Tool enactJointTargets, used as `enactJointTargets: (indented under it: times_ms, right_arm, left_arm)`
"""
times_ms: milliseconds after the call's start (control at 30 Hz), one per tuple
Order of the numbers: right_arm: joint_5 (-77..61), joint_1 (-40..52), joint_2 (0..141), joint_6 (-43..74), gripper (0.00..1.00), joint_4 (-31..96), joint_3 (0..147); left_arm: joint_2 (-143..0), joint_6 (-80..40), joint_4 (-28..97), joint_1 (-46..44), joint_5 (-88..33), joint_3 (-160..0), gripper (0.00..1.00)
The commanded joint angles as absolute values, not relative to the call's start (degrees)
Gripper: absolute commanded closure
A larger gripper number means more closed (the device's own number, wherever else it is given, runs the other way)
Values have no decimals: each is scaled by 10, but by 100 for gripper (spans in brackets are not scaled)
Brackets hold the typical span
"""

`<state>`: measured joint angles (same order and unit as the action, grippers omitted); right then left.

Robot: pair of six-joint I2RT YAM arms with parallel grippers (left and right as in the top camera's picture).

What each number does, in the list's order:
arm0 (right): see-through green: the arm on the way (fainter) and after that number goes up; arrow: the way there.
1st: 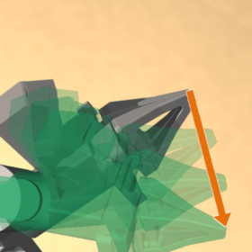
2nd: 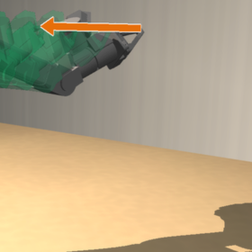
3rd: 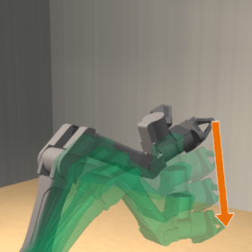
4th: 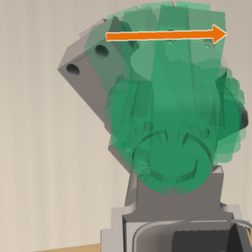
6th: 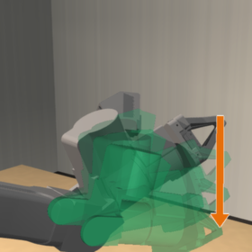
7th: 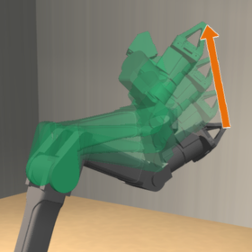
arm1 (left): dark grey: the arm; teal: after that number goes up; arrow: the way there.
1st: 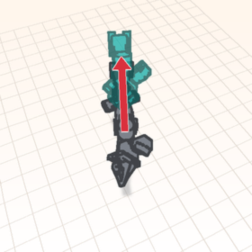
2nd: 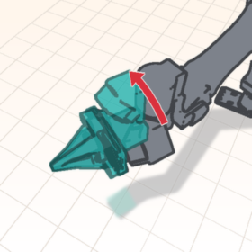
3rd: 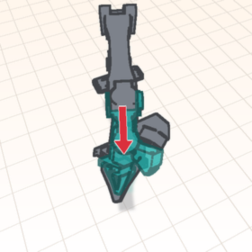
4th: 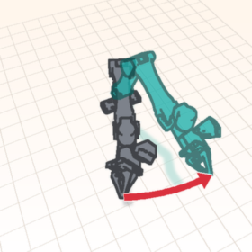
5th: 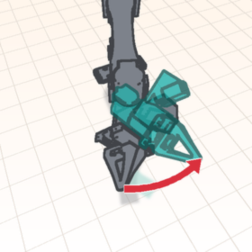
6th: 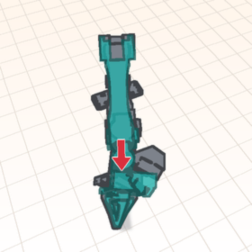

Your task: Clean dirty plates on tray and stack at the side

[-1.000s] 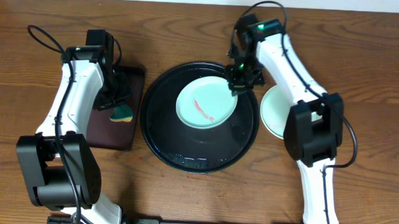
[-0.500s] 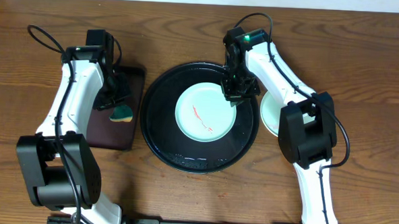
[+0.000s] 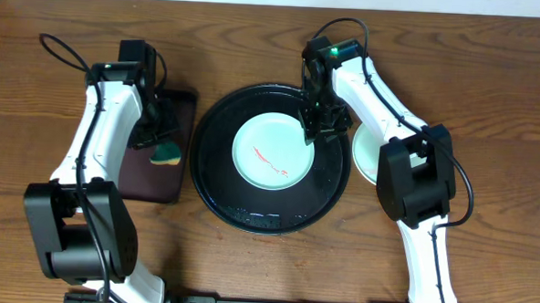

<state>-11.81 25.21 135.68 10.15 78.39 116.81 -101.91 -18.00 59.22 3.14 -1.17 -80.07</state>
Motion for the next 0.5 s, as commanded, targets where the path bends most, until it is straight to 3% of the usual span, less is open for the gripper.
enactJointTargets:
  times_ms: [0, 467]
  right_arm:
    - [-125, 255, 1346, 84, 56, 783, 1167]
    - [-175, 226, 1346, 54, 54, 761, 1168]
  left_arm:
    - [-1024, -177, 596, 14, -11, -801, 93]
    - [-964, -177, 597, -10, -100, -803, 93]
